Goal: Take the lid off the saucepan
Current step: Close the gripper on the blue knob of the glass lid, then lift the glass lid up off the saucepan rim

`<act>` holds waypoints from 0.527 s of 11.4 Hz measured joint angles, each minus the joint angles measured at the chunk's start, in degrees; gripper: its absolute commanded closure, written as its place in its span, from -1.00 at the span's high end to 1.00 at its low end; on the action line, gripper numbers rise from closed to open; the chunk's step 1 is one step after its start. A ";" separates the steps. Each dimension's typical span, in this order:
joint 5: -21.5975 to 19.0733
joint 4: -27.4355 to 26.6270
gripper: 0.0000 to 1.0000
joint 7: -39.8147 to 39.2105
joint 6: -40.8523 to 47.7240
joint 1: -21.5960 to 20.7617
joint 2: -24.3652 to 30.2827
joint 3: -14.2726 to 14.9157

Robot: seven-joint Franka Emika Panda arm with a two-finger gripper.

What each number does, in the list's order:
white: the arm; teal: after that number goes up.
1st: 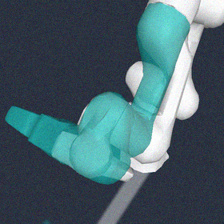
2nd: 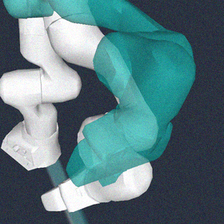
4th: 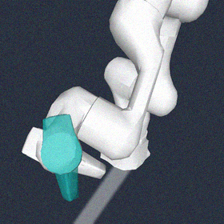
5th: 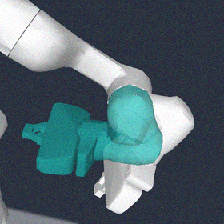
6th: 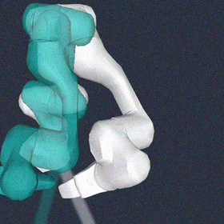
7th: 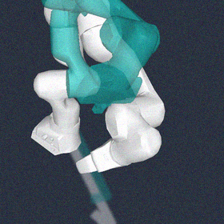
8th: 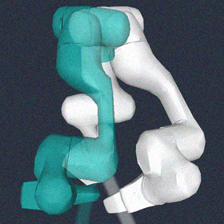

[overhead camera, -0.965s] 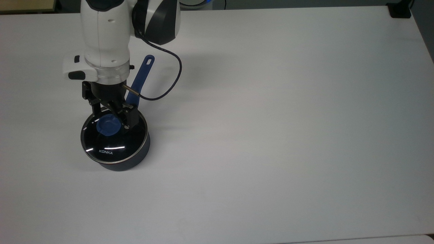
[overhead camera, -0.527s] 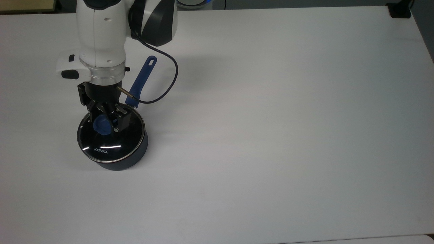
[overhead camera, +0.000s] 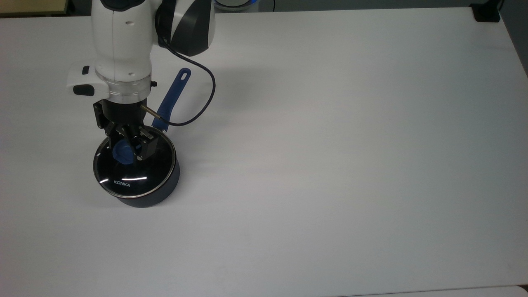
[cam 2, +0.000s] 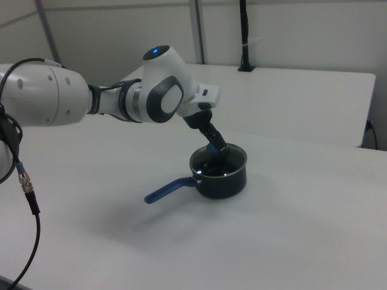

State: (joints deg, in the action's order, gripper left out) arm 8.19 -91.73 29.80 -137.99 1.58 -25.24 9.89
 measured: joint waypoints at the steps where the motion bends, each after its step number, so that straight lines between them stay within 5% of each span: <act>1: 0.00 0.23 0.20 0.00 0.00 0.05 0.05 0.00; 6: 0.03 1.33 0.20 -0.13 0.28 0.23 1.26 -0.02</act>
State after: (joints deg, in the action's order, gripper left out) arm 8.22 -90.40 29.68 -137.71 1.81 -23.98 9.87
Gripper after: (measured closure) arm 0.330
